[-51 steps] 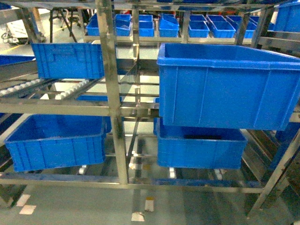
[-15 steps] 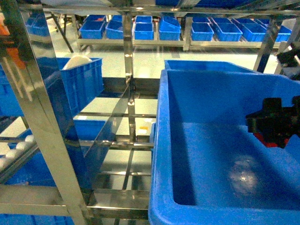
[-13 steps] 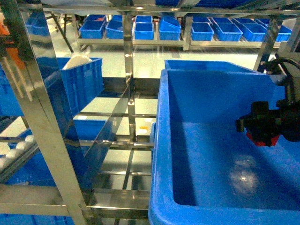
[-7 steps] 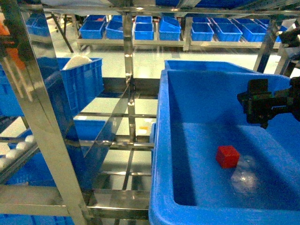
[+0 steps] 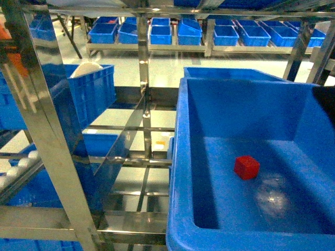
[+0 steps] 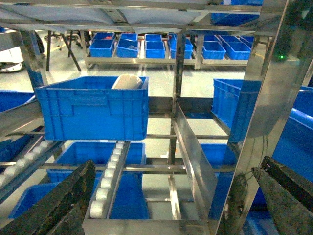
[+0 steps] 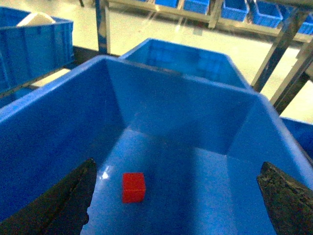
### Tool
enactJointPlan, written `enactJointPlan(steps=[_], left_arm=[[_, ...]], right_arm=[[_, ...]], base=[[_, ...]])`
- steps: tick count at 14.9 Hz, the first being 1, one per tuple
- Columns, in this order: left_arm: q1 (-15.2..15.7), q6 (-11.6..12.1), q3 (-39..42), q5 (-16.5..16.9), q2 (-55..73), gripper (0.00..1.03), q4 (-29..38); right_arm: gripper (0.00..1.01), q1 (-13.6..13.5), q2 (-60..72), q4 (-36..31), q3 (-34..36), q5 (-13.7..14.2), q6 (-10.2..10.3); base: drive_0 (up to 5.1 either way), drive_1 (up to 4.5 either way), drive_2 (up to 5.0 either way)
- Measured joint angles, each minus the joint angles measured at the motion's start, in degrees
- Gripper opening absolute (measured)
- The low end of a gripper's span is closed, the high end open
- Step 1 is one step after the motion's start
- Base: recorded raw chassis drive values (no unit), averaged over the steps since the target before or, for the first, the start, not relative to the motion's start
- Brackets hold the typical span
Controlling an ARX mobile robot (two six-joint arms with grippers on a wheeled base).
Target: Place magnetic block on left shelf second layer
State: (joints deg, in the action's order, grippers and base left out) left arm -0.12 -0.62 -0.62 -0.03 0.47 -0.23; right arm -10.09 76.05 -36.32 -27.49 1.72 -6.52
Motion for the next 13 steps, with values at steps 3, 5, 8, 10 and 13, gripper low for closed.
enactJointPlan(steps=[3, 5, 8, 10, 13], left_arm=[[0.00, 0.00, 0.00, -0.02, 0.00, 0.98, 0.00], [0.00, 0.02, 0.00, -0.02, 0.00, 0.98, 0.00], [0.00, 0.00, 0.00, -0.02, 0.00, 0.98, 0.00], [0.00, 0.00, 0.00, -0.02, 0.00, 0.98, 0.00], [0.00, 0.00, 0.00, -0.02, 0.02, 0.98, -0.02]], right_arm=[[0.98, 0.04, -7.52, 4.66, 0.31, 1.49, 0.68], [0.98, -0.07, -19.45, 12.92, 0.37, 4.92, 1.46], [0.98, -1.27, -30.95, 26.14, 0.48, 6.43, 1.53], [0.98, -1.18, -30.47, 26.49, 0.72, 6.43, 1.55], [0.73, 0.33, -34.21, 12.59, 8.68, 7.78, 4.70]], base=[[0.0, 0.00, 0.0], [0.0, 0.00, 0.0], [0.0, 0.00, 0.0], [0.0, 0.00, 0.0], [0.0, 0.00, 0.0]])
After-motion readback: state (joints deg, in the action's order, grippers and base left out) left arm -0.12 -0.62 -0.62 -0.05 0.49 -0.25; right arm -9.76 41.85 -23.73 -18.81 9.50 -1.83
